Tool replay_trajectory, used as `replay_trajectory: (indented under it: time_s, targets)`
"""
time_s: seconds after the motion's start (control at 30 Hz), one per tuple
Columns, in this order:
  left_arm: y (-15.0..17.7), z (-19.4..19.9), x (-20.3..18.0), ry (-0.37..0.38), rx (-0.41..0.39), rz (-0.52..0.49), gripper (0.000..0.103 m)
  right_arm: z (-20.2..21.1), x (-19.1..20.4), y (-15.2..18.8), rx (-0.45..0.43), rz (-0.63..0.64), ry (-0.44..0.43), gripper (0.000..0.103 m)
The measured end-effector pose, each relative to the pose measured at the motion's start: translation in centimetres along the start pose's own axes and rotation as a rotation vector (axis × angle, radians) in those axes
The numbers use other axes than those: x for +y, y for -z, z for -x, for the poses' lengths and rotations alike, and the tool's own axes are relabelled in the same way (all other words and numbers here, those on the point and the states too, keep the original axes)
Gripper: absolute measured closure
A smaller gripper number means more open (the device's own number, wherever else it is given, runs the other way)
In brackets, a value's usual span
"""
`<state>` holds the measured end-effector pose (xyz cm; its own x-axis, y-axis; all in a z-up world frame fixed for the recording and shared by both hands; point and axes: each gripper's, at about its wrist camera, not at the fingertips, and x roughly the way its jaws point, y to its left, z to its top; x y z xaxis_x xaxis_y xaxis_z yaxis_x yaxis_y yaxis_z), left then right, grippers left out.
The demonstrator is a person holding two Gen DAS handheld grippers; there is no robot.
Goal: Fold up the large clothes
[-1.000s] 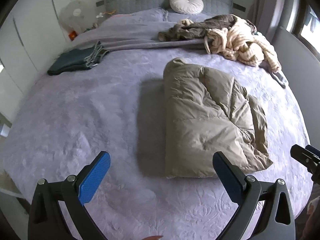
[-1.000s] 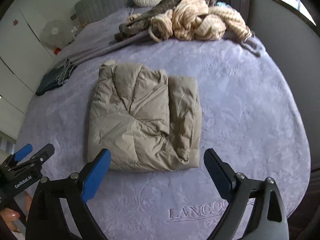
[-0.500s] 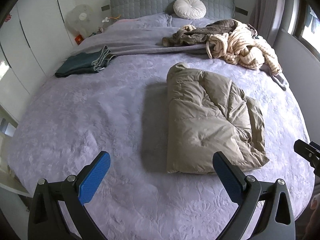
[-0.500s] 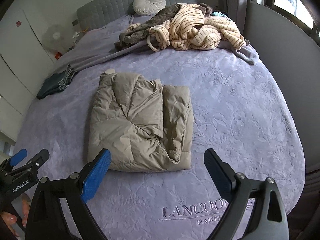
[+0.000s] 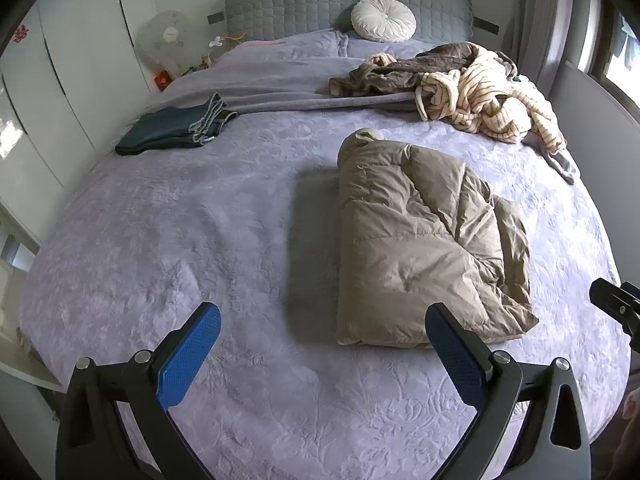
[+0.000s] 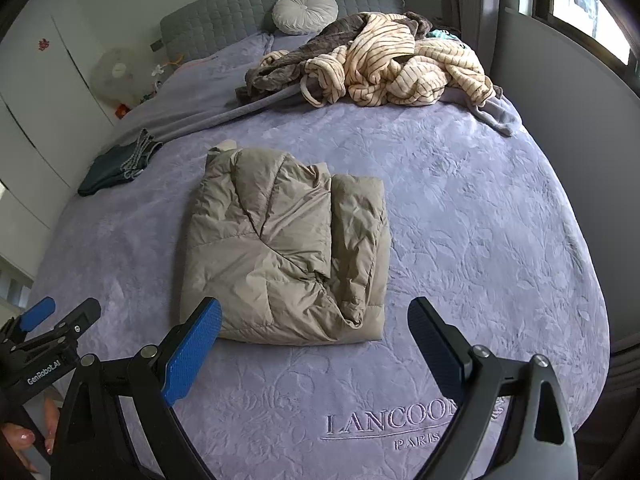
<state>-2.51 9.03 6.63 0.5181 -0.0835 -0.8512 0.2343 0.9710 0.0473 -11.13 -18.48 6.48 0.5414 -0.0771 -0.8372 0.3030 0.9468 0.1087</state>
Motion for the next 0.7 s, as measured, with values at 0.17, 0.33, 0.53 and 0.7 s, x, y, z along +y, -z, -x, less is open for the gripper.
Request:
replay_trajectory:
  time_s: [0.17, 0.33, 0.53, 0.7]
  targets:
    - [-0.04, -0.01, 0.01, 0.000, 0.000, -0.003, 0.001, -0.02, 0.02, -0.01, 0.001, -0.001, 0.000, 0.008]
    - [0.00, 0.00, 0.01, 0.000, 0.001, 0.000, 0.001, -0.04, 0.05, 0.02, -0.001, -0.002, 0.002, 0.008]
    - [-0.03, 0.00, 0.00, 0.000, -0.001, -0.003, 0.001, -0.07, 0.08, 0.07, -0.001, -0.004, 0.003, 0.008]
    - [-0.06, 0.07, -0.08, -0.004, -0.001, -0.002, 0.001, 0.00, 0.15, -0.02, -0.002, -0.003, 0.001, 0.008]
